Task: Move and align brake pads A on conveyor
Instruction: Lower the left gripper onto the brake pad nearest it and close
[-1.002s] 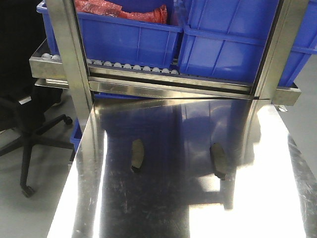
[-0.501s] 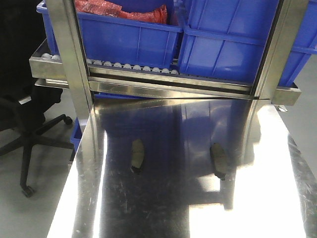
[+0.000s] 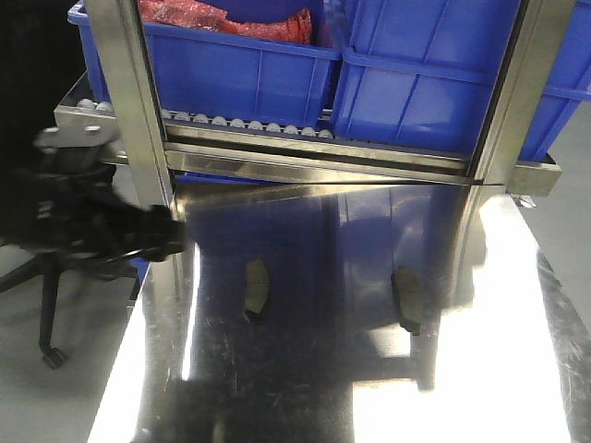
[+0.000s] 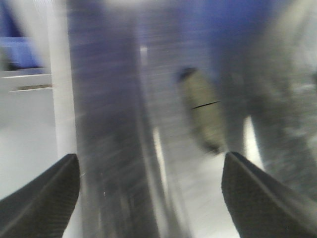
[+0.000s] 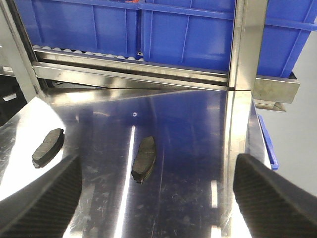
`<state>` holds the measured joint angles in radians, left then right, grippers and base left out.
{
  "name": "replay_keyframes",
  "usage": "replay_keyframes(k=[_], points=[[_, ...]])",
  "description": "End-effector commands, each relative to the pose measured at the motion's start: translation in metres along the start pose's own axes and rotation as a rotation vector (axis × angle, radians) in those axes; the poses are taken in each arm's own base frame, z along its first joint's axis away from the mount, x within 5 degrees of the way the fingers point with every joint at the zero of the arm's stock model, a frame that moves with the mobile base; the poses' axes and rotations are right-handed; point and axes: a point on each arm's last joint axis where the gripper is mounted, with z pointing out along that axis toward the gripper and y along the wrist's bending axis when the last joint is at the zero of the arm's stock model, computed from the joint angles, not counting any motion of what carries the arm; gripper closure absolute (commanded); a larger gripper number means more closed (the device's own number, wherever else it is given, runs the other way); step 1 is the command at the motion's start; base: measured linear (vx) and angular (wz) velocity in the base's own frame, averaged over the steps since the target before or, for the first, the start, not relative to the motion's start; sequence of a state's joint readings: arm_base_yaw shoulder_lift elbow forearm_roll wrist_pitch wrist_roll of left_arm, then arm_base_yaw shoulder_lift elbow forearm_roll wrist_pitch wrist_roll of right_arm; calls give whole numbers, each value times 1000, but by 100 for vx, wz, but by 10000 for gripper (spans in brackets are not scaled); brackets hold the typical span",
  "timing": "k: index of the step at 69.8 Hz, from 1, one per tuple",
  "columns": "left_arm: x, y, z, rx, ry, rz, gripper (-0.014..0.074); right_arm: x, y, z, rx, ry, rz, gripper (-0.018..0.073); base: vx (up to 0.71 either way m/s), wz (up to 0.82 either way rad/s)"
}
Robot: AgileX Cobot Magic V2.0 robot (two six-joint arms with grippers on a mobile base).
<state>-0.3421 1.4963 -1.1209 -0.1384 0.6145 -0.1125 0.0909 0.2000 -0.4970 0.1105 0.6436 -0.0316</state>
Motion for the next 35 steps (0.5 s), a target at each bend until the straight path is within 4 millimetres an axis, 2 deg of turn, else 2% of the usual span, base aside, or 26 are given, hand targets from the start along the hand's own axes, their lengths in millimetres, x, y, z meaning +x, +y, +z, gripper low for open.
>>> replay_keyframes(k=[1,14,21,35], points=[[-27,-25,10,56,-47,-17,48,-14,0,-2,5,-83,0,-30,0,0],[-39,-61,65,66,152,-13,48,-14,0,-2,5,-83,0,-30,0,0],[-46,-77,85,69,212,0,48,-14,0,-2,5,-83,0,-30,0,0],[-55,-86,115,48,270,-4,48,-14,0,-2,5,-83,0,-30,0,0]])
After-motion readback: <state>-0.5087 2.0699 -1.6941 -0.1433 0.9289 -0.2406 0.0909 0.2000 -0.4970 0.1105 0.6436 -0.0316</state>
